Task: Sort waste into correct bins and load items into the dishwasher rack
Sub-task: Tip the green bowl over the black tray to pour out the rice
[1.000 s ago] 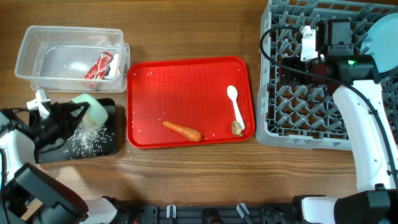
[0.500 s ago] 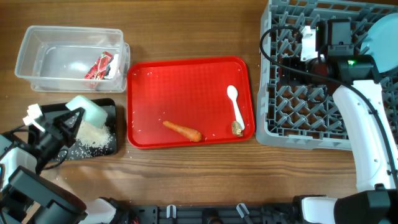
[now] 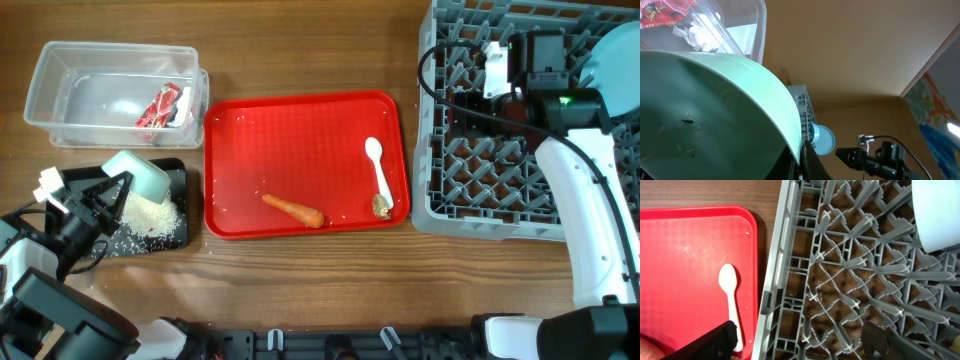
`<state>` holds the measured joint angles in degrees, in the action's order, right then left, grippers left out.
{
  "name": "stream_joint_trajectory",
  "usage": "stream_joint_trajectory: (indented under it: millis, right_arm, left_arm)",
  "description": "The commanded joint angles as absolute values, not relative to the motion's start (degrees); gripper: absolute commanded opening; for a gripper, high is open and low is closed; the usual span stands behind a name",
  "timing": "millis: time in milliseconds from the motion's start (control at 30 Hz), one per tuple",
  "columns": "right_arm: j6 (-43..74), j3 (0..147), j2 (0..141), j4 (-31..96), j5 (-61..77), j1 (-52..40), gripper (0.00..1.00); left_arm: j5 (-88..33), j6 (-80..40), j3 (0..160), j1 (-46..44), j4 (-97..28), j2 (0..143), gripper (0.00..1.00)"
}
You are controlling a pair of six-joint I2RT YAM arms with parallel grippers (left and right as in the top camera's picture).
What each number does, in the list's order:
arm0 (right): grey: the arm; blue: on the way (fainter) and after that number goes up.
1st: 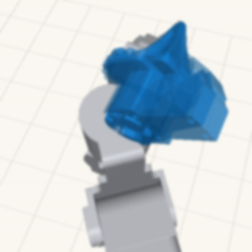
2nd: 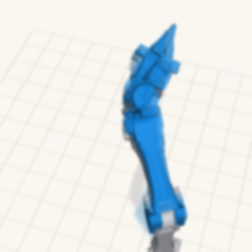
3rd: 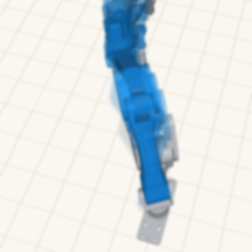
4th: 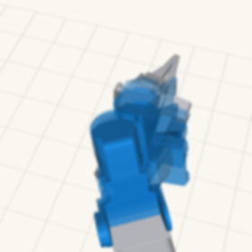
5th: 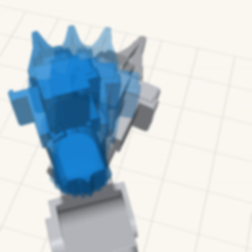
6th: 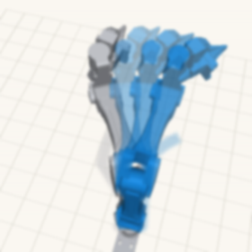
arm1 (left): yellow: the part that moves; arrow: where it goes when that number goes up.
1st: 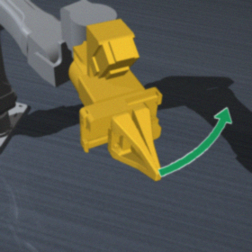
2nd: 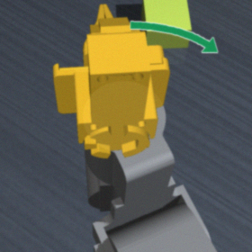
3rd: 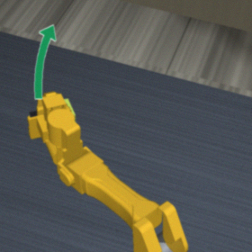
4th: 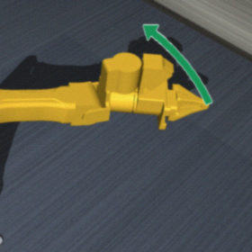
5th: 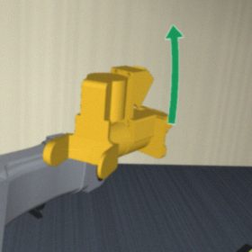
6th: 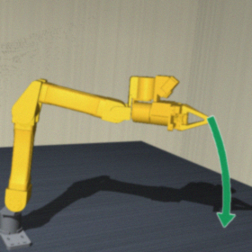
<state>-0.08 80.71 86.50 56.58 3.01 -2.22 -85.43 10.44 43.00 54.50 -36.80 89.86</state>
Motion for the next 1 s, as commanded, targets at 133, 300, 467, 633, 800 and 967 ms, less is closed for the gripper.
stream_joint_trajectory:
  millis: [133, 300, 467, 633, 800, 967]
  right_arm:
    - [0.0, 80.6, 86.4, 56.6, 3.9, -2.4, 0.82]
    - [0.0, 80.6, 86.4, 56.9, 3.9, -2.4, 0.82]
    - [0.0, 80.6, 86.4, 56.9, 3.9, -2.4, 0.82]
    - [0.0, 80.6, 86.4, 56.9, 3.9, -2.4, 0.82]
    - [0.0, 80.6, 86.4, 56.9, 3.9, -2.4, 0.82]
    - [0.0, 80.6, 86.4, 57.1, 3.9, -2.4, 0.82]
  left_arm:
    - [-87.4, 11.8, 42.7, 54.9, -36.6, 89.0, 0.04]
    - [-84.1, 9.4, 42.7, 54.9, -34.4, 89.0, 0.04]
    - [-86.1, 7.7, 42.7, 54.9, -35.2, 89.0, 0.04]
    - [-85.9, 6.8, 42.7, 55.0, -33.6, 89.0, 0.04]
    - [-85.8, 6.8, 42.7, 55.0, -33.6, 89.0, 0.04]
    - [-89.6, 11.2, 42.7, 54.8, -34.3, 88.9, 0.04]
